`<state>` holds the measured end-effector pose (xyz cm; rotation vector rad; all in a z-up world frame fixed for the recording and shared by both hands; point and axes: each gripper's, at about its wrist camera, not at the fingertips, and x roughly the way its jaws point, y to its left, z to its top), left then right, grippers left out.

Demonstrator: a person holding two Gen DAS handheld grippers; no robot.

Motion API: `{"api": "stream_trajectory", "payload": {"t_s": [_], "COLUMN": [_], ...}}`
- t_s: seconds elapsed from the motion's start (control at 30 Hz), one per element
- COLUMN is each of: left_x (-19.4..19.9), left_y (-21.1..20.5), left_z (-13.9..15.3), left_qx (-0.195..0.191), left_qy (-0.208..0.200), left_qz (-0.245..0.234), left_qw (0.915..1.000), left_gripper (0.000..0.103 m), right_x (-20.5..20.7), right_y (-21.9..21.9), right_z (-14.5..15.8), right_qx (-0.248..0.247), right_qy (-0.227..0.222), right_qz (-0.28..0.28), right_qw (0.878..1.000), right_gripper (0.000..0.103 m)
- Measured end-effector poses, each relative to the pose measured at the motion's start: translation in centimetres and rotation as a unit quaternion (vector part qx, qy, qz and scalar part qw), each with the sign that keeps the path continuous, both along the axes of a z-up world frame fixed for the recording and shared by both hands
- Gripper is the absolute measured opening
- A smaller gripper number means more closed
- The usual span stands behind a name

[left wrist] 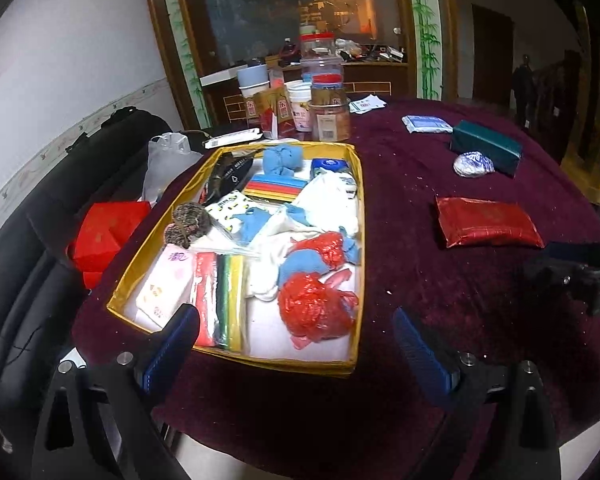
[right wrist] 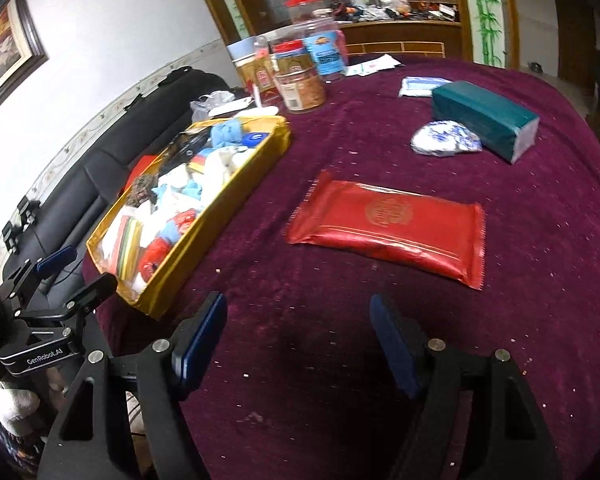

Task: Organize soft objects
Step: 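Move both open tools from the tray toward the red packet and wrapped ball, then grasp the red gold-emblem packet with left tool while right tool grasps the blue-white wrapped ball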

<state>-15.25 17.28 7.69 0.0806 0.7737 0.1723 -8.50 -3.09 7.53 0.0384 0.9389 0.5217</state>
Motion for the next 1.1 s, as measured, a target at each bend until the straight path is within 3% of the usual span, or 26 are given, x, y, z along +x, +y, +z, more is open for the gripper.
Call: {"api": "stream_trajectory", "payload": {"t_s": [0.3,0.6,0.8,1.1], "left_x": [0.7,2.1,2.4,3.0], "left_y": [-1.7,-3.8,-4.5,-5.5], "left_z": [-0.7,-1.9,-2.1,-1.4], "left_qx": [0.005,-0.007,-0.008,-0.042], "left_qy": [0.015,0.038,0.031,0.016], "left_qz": [-0.016,-0.051,-0.059,-0.088], "left_qw": [0.9997,0.9979,0.9977,0.9951], "left_gripper": [0.099,0.099,0.099,0.099], "right_x": [0.7,3.1,3.4,10.2], "right_y": [-3.0,-8.7,-10.0,-13.3], "right_z": [-0.4,-1.4,-1.6,-1.3], "right_qx": [0.006,0.035,0.034,0.024], "right_qy": [0.004,0.029,0.027,0.047], "right_qz": [-0.029,-0.1,-0.121,-0.184], "right_qw": [1.0,0.994,0.992,0.981], "right_gripper": [0.073,0.073,0.073,0.074]}}
